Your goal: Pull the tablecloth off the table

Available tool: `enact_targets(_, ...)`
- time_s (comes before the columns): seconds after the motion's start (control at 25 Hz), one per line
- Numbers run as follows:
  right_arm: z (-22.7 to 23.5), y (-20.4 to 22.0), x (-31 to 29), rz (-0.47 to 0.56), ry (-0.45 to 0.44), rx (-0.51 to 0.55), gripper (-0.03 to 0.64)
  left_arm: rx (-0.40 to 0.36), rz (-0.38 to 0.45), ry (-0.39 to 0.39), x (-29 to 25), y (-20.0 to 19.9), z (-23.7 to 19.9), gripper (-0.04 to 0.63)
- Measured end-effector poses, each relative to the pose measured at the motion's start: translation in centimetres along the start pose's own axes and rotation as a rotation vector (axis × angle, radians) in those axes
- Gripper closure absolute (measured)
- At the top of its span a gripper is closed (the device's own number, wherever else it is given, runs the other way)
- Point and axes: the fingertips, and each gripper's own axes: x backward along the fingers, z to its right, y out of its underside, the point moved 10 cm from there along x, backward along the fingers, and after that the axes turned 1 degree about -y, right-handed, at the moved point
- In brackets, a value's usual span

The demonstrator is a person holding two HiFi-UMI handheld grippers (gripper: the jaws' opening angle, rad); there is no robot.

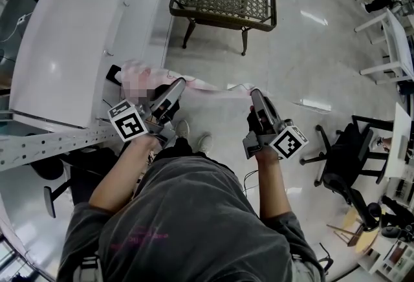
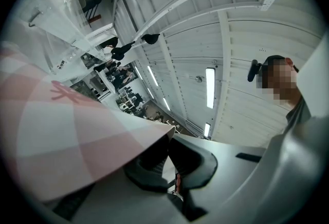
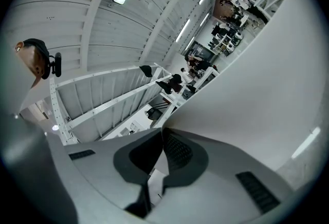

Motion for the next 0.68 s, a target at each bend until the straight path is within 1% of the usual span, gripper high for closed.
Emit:
enact_targets(0.16,0.25,0.06,0.14,-0.006,0.021,-0.007,0.611,-0.002,-0.003,-0.003,-0.01,0.01,-0.03,0.594)
enact_targets(0.28,0.38,0.13,0.03,-0.009,0.013,-0.007,0.611,0.001,-0.003,-0.008,0.01,0.15,-0.18,0.594)
enact_targets(0.4,0.59,0.18,0.18,-0.011,0.028,-0.012,0.611,0.004,-0.001,-0.008,-0.03,0.29,-0.27,0.594)
enact_targets(0.52,0.61,0.19,0.07,-0.01,0.013,-0.009,0.611,0.007,0.0,-0.008,-0.06,0.43,-0.39,0.594)
enact_targets(0.68,0.7,0.28,0.1,-0.009,0.019,-0.013,0.611,0.01,0.002,-0.007,-0.05,0.47,-0.54,0.594)
